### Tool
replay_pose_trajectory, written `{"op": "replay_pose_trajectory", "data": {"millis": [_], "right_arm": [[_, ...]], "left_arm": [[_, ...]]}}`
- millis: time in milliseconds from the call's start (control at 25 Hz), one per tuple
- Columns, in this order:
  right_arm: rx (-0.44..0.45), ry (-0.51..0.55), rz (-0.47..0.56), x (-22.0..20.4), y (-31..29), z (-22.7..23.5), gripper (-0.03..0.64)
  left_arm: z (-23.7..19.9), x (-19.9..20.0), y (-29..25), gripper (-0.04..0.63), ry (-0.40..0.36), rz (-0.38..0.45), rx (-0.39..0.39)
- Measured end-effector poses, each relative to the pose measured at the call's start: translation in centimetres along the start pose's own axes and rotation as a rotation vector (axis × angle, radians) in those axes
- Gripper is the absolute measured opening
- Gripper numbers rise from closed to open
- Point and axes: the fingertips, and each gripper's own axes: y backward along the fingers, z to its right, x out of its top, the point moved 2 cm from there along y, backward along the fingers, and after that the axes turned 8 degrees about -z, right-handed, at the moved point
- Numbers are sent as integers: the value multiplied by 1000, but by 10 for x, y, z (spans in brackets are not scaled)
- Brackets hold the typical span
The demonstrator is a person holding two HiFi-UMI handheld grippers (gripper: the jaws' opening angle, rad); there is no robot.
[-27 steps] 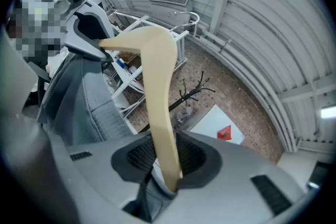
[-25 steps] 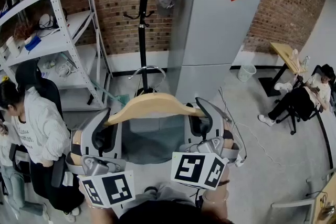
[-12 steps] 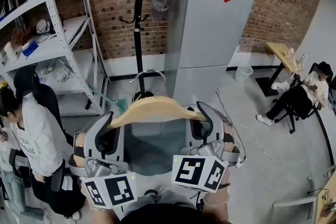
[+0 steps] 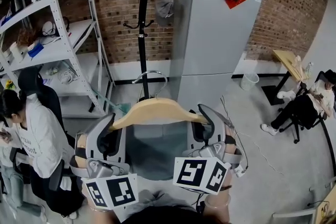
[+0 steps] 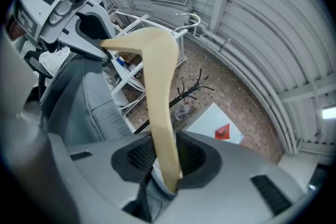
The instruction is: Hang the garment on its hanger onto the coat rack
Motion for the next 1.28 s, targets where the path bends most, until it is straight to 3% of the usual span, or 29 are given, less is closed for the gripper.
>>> {"op": "replay_pose_trajectory", "data": {"millis": [560, 1280], "right_arm": [[20, 22, -7, 23, -75, -18, 104], [2, 10, -57, 88, -186, -37, 104]], "left_arm": [[-15, -37, -70, 97, 2, -35, -17], [-74, -93, -183, 97, 22, 31, -41]]}}
